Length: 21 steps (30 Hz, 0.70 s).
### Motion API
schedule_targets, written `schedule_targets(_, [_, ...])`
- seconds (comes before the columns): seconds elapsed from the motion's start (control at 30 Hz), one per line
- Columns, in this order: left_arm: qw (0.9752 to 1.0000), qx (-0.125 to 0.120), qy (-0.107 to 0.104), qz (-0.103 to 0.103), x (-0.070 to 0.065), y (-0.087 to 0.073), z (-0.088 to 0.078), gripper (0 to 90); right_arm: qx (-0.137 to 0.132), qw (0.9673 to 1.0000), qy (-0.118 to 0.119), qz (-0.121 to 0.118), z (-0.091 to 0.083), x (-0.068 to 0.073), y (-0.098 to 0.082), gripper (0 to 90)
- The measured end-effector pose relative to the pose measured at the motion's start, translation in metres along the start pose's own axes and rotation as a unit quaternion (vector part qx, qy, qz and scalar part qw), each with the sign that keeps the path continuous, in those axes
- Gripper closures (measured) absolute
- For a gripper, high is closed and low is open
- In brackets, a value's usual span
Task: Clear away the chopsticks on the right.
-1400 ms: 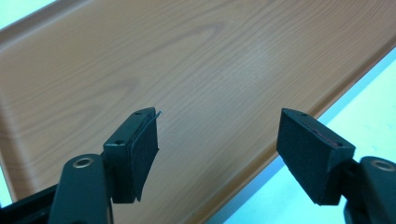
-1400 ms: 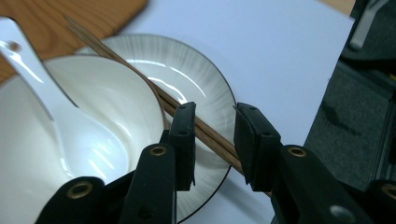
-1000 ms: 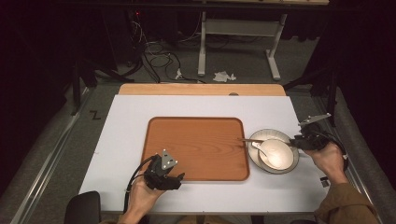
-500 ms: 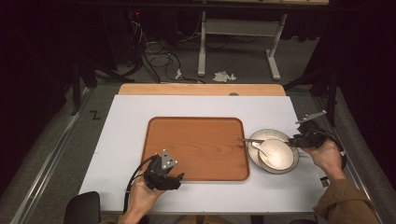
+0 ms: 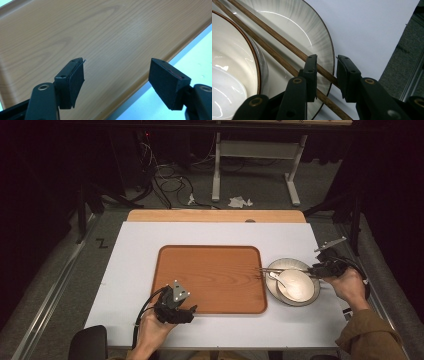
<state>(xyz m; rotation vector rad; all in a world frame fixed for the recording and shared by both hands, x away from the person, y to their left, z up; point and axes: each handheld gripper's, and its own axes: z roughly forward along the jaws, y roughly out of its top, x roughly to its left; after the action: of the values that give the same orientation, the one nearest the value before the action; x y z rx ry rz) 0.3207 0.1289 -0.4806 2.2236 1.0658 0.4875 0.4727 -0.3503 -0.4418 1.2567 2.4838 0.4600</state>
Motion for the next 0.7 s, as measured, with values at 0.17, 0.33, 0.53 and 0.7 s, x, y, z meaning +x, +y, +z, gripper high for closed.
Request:
schedule_targets(0.17, [1.0000,0.001,0.000,0.001,-0.0006,-0.0002,0.0006,28.6,0.001,1.0000,-0.005,-0.007,0.0015,0.0000,0.0013,67.5])
schedule_targets(0.33, [1.0000,0.003,-0.001,0.004,-0.0011,0.0002,0.0018,28.5,-0.004,1.0000,0.002,-0.005,0.0028,-0.0006,0.0012,67.4])
schedule_targets(0.53, [0.9998,-0.006,0.003,0.017,-0.0052,0.0010,-0.0013,28.6,0.000,1.0000,0.005,0.001,0.0029,-0.0011,0.0029,69.4])
schedule_targets(0.7, [0.9998,-0.005,0.005,0.020,-0.0045,0.0011,-0.0022,28.5,0.003,1.0000,0.002,-0.009,0.0028,0.0006,0.0044,71.2])
